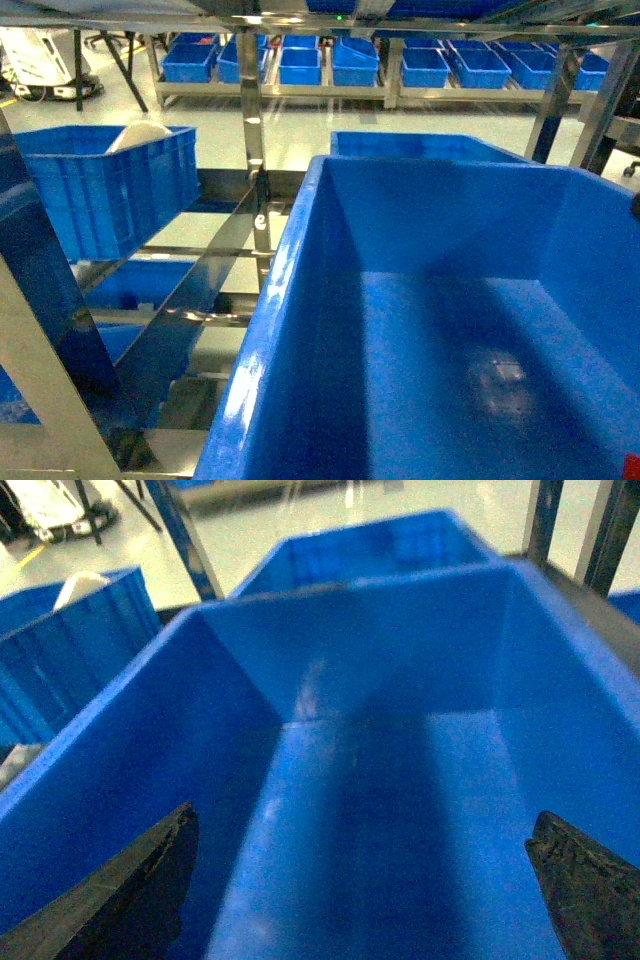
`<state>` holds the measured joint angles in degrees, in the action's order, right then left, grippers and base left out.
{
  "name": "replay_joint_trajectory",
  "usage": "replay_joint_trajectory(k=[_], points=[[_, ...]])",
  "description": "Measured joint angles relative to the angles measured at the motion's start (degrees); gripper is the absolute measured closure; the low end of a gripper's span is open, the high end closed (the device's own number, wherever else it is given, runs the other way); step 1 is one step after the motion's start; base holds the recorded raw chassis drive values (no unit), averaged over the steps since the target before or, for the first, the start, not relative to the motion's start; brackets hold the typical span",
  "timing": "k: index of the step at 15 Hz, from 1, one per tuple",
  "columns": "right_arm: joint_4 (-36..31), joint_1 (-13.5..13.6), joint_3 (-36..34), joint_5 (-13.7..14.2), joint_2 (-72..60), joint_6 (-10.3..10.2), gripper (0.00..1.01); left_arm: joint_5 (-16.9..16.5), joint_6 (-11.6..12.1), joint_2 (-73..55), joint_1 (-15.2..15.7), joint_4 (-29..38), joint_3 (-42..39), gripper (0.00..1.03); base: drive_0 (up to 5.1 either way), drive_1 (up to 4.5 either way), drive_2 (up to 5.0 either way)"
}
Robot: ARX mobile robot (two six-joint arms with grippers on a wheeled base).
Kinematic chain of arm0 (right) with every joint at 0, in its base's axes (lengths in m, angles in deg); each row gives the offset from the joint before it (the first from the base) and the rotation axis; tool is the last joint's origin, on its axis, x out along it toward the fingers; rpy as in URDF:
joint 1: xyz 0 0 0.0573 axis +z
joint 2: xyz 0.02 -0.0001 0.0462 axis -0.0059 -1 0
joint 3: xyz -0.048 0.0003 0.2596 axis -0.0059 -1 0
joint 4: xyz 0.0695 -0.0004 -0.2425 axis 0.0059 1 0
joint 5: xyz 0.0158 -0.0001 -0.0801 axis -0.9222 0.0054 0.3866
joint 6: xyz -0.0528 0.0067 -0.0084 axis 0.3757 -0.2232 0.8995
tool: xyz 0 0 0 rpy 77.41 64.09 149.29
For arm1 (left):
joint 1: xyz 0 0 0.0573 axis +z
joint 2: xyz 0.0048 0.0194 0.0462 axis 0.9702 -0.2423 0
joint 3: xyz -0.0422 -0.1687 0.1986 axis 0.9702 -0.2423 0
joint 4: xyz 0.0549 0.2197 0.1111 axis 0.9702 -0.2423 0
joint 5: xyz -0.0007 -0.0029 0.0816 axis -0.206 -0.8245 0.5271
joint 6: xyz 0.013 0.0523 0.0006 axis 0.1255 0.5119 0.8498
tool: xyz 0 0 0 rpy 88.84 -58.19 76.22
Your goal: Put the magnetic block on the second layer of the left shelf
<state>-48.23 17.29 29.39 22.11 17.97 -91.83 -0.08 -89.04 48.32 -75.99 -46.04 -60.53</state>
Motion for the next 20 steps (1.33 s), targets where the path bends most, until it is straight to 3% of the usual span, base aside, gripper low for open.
replay_joint_trajectory(k=[3, 5, 7, 8, 10, 12, 14, 15, 16, 20], points=[[-3.43, 0.37, -0.02, 3.08, -1.51, 4.0, 0.03, 0.0, 0.0, 0.0, 0.0, 0.0, 0.0, 0.05, 0.0, 0.0, 0.0], [-4.74, 1.6, -0.26, 6.36, 2.54, 10.25, 0.03, 0.02, 0.0, 0.0, 0.0, 0.0, 0.0, 0.05, 0.0, 0.0, 0.0], [1.11, 2.29, -1.27, 9.18, 11.32, 16.74, 0.03, 0.0, 0.0, 0.0, 0.0, -0.02, 0.0, 0.05, 0.0, 0.0, 0.0], [7.48, 2.16, -1.97, 9.77, 17.99, 17.97, 0.03, 0.0, 0.0, 0.0, 0.0, -0.02, 0.0, 0.05, 0.0, 0.0, 0.0], [15.69, 0.85, -3.43, 10.86, 28.06, 18.47, 0.03, 0.0, 0.0, 0.0, 0.0, 0.0, 0.0, 0.05, 0.0, 0.0, 0.0], [20.35, -1.79, -5.49, 11.85, 35.19, 18.88, 0.03, 0.0, 0.0, 0.0, 0.0, -0.02, 0.0, 0.05, 0.0, 0.0, 0.0], [20.06, -2.34, -5.9, 11.87, 36.54, 19.06, 0.03, -0.02, 0.0, 0.0, 0.0, 0.0, 0.0, 0.05, 0.0, 0.0, 0.0], [19.74, -2.36, -5.97, 11.52, 36.5, 19.04, 0.03, 0.02, 0.0, 0.0, 0.0, 0.0, 0.0, 0.05, 0.0, 0.0, 0.0], [12.68, -5.22, -8.85, 4.66, 38.29, 18.27, 0.16, 0.0, 0.0, -0.02, 0.0, 0.0, 0.0, 0.05, 0.0, 0.0, 0.0], [13.05, -11.54, -14.4, -4.81, 44.04, 17.9, 0.66, 0.02, 0.0, 0.0, 0.0, -0.02, 0.0, 0.05, 0.0, 0.0, 0.0]])
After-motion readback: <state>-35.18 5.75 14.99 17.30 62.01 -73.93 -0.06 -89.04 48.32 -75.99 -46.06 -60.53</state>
